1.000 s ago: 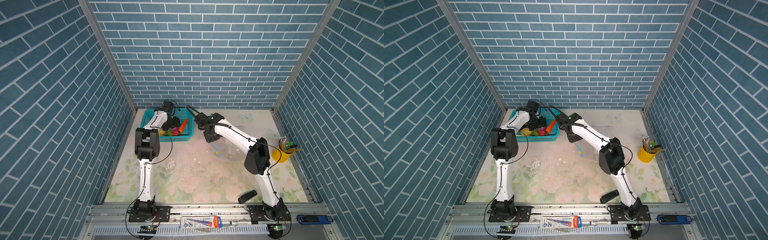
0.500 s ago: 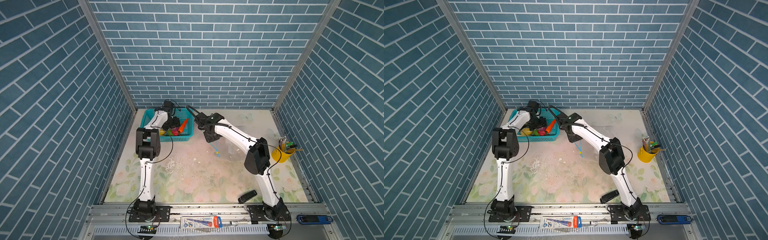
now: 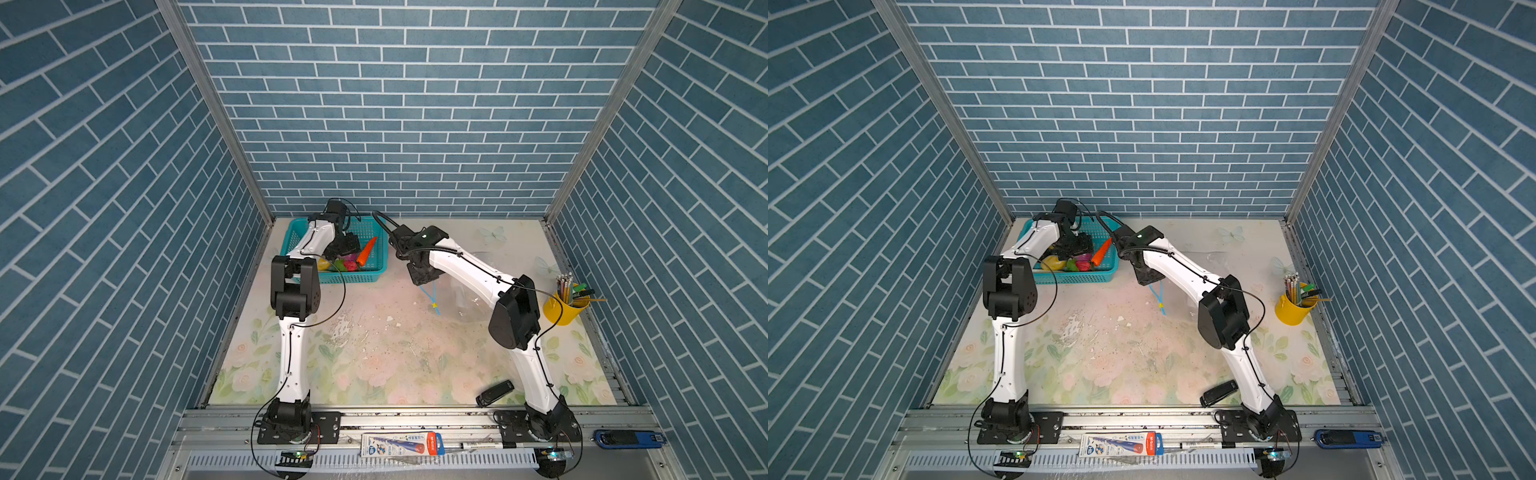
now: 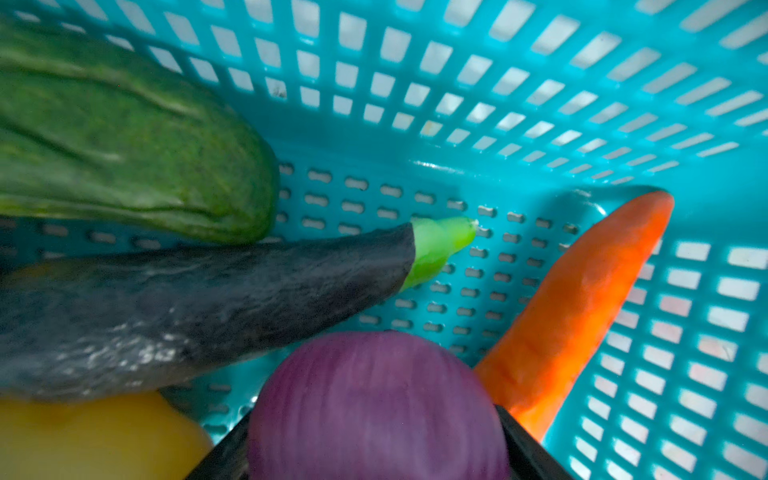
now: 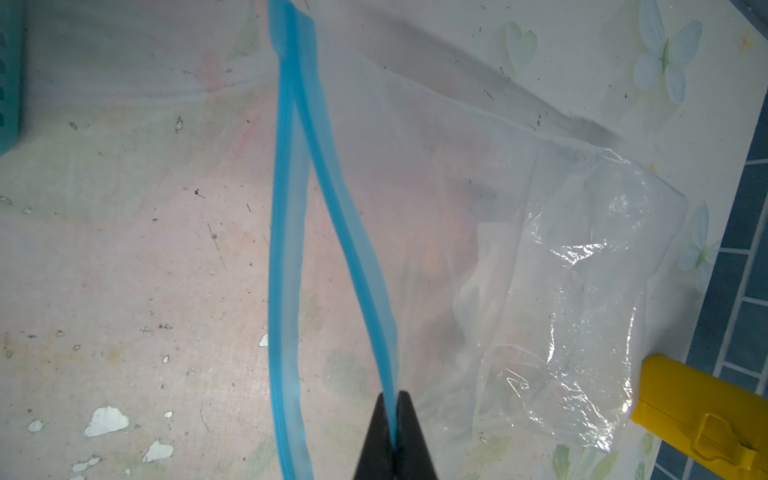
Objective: Place the food in the zip-top bag and seal the zipper
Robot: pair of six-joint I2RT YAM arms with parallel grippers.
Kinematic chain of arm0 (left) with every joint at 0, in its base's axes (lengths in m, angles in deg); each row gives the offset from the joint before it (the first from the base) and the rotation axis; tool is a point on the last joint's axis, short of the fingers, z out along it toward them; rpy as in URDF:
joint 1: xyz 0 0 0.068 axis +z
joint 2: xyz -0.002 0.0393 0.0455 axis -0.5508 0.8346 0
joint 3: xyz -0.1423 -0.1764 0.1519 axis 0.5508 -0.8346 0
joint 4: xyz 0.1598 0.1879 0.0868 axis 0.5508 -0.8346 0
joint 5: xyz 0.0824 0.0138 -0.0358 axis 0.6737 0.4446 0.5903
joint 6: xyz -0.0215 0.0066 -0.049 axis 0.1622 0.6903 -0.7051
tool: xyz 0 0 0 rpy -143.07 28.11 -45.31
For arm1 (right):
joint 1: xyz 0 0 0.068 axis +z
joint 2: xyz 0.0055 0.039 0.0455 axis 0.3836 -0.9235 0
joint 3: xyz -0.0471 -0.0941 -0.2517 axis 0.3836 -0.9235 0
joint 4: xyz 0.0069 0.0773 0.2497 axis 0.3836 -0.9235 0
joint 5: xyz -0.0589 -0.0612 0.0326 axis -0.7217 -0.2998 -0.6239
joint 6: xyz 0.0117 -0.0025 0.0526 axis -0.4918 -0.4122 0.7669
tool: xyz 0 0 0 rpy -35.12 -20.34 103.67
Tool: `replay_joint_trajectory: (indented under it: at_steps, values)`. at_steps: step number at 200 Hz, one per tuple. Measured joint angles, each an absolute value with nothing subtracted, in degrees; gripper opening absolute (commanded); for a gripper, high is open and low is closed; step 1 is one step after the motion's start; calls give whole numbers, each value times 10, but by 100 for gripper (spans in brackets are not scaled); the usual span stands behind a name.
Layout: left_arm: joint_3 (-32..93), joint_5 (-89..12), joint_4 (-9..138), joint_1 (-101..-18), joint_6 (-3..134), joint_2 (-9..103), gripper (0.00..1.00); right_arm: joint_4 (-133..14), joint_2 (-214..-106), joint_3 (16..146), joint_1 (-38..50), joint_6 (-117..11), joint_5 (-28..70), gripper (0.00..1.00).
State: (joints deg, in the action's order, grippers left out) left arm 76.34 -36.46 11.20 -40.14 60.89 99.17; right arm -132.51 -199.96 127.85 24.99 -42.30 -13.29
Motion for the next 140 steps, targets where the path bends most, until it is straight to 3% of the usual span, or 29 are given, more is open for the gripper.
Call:
replay_joint_trajectory:
  at_steps: [140]
  values:
    - [653,-405,152,-401,599,863,63,-1307,-1978,1277,249,-422,-110,0]
